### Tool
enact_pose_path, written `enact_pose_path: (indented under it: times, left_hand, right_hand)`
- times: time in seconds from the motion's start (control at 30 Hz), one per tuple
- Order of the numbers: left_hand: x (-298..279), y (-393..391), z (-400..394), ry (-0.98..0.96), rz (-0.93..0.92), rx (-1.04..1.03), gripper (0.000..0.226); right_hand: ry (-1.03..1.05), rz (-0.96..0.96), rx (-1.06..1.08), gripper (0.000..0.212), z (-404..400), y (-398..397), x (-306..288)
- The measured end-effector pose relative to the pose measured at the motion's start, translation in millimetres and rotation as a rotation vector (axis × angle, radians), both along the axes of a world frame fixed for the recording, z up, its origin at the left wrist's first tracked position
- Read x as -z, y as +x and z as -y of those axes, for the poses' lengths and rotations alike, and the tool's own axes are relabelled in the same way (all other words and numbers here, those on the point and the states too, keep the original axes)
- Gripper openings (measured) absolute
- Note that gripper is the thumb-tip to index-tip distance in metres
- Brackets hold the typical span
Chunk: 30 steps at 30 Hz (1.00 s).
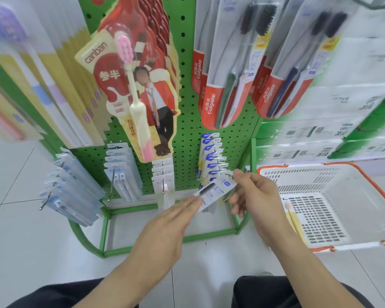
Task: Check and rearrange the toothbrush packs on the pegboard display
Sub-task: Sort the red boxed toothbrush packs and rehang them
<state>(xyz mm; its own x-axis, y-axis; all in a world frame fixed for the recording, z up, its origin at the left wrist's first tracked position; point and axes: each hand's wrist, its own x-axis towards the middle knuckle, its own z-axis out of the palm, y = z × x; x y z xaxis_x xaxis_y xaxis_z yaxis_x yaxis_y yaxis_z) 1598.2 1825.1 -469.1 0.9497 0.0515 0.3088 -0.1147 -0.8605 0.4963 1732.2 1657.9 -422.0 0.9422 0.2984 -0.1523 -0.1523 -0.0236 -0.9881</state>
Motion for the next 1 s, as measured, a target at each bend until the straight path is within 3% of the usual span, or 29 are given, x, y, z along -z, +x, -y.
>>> enact_pose_path:
  times: [0.13, 0.2, 0.3, 0.4, 0.47, 0.6, 0.77, 0.9, 1.0]
  left_hand:
    - [-25, -4, 7, -0.308, 0.089, -0.162, 0.051]
    - [-36, -5, 11, -0.497, 0.106, -0.218, 0.061]
    - [-52, -7, 18, -0.74, 0.118, -0.237, 0.068]
    - [-66, -9, 23, -0.972, 0.127, -0.175, 0.035]
    - [-77, -8, 27, -1.056, 0.149, -0.129, 0.028]
    - [-101, 3, 44, -1.044, 0.232, -0.034, 0.031]
    - [-132, 15, 62, -0.893, 0.374, 0.014, 0.055]
    - [-156, 24, 58, -0.673, 0.5, -0.012, 0.079]
    - [-171, 32, 51, -0.559, 0.514, -0.022, 0.081]
  right_hand:
    - [0.037, 0.193, 0.067, 0.043, 1, -7, -7]
    - [0.068, 0.284, 0.133, 0.045, 0, -7, -8]
    - [0.13, 0.353, 0.115, 0.069, 1, -8, -11]
    - [0.199, 0.387, -0.043, 0.07, 6, -17, -17]
    - [0.192, 0.412, -0.07, 0.062, 10, -26, -23]
    - [0.239, 0.436, -0.003, 0.031, 14, -32, -52]
    - [0.232, 0.466, 0.023, 0.01, 11, -24, -92]
    - [0.214, 0.602, 0.069, 0.008, 6, -19, -118]
    - [0.212, 0.668, 0.116, 0.01, 2, -13, -136]
